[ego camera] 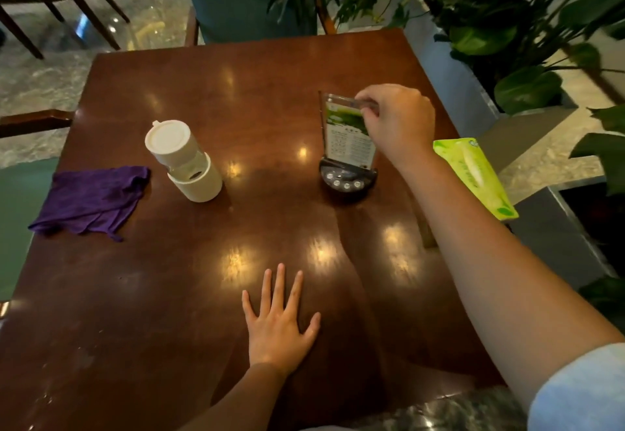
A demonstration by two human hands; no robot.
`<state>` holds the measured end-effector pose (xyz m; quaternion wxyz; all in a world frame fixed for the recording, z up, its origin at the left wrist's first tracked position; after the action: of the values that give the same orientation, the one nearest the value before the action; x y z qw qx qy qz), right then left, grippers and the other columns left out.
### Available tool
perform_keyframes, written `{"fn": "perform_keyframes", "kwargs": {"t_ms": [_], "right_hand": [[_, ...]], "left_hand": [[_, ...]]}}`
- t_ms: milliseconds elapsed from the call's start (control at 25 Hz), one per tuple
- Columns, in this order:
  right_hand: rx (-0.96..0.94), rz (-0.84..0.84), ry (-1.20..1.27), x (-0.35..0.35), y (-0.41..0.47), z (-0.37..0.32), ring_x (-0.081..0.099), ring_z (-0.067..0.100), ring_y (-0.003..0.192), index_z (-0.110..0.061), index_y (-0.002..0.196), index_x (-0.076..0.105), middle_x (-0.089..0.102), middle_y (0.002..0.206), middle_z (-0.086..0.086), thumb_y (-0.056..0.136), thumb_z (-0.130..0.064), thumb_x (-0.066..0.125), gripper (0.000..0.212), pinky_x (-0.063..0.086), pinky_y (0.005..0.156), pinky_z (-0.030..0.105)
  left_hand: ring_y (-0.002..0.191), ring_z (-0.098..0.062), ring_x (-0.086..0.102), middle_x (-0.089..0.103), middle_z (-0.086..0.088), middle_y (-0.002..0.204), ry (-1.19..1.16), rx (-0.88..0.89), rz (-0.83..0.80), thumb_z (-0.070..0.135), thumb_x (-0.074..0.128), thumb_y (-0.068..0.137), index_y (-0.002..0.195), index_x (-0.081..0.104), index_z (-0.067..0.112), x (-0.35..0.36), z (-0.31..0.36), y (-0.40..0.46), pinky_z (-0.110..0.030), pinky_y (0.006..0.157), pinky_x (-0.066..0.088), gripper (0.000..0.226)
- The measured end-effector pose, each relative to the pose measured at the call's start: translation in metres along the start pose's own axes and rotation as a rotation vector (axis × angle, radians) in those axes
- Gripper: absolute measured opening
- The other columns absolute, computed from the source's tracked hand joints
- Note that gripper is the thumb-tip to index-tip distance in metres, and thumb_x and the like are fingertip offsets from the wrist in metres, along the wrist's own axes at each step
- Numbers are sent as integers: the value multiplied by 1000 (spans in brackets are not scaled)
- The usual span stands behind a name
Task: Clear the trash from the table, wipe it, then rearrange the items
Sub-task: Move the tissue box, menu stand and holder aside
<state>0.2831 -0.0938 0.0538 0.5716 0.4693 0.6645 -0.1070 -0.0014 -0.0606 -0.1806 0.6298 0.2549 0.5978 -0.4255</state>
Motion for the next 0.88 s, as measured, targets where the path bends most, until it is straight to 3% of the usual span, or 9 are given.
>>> {"fn": "perform_keyframes", "kwargs": {"t_ms": [320, 520, 600, 760, 880], "right_hand": [[259, 20, -2, -17, -10, 77, 63, 32, 98, -21, 105, 69, 72, 106, 6, 86, -15, 57, 23, 50, 83, 41], [268, 68, -82, -9, -26, 89, 60, 36, 99, -18, 117, 62, 67, 113, 9, 91, -13, 51, 29, 50, 76, 45], [212, 62, -173, -3, -32, 88, 54, 35, 109, -14, 127, 53, 61, 123, 10, 91, -12, 50, 37, 47, 79, 47], [179, -20, -309, 13, -48, 86, 23, 31, 139, -7, 143, 26, 32, 150, 12, 90, -22, 53, 61, 23, 108, 54], [215, -12, -360, 16, -56, 77, 7, 32, 143, -12, 144, 21, 18, 155, 13, 88, -29, 54, 67, 6, 108, 65]], "left_hand": [[145, -22, -6, 3, 1, 159, -12, -10, 26, 69, 24, 82, 148, 6, 36, -1, 2, -1, -58, 111, -4, 76], [146, -22, -3, 5, 0, 158, -10, -8, 34, 69, 25, 82, 147, 6, 36, -1, 1, 0, -58, 112, -2, 76], [145, -22, -4, 4, 1, 158, -8, -9, 39, 69, 25, 82, 147, 4, 36, -1, 1, 0, -58, 112, -2, 76], [145, -22, -4, 3, 1, 158, -20, -8, 33, 69, 25, 82, 147, 5, 36, -1, 2, 0, -59, 111, -2, 76], [144, -20, -15, -6, 2, 158, -5, -8, 28, 70, 20, 82, 146, -5, 39, -1, 1, 1, -57, 111, -11, 75]]}}
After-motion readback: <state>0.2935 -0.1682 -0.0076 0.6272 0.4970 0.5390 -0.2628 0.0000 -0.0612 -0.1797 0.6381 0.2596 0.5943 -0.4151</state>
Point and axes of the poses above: each hand's wrist, its own y-axis towards the middle knuckle, its own x-axis out of the palm, z = x × y, the point moved 5 cm from there along y, towards the middle knuckle
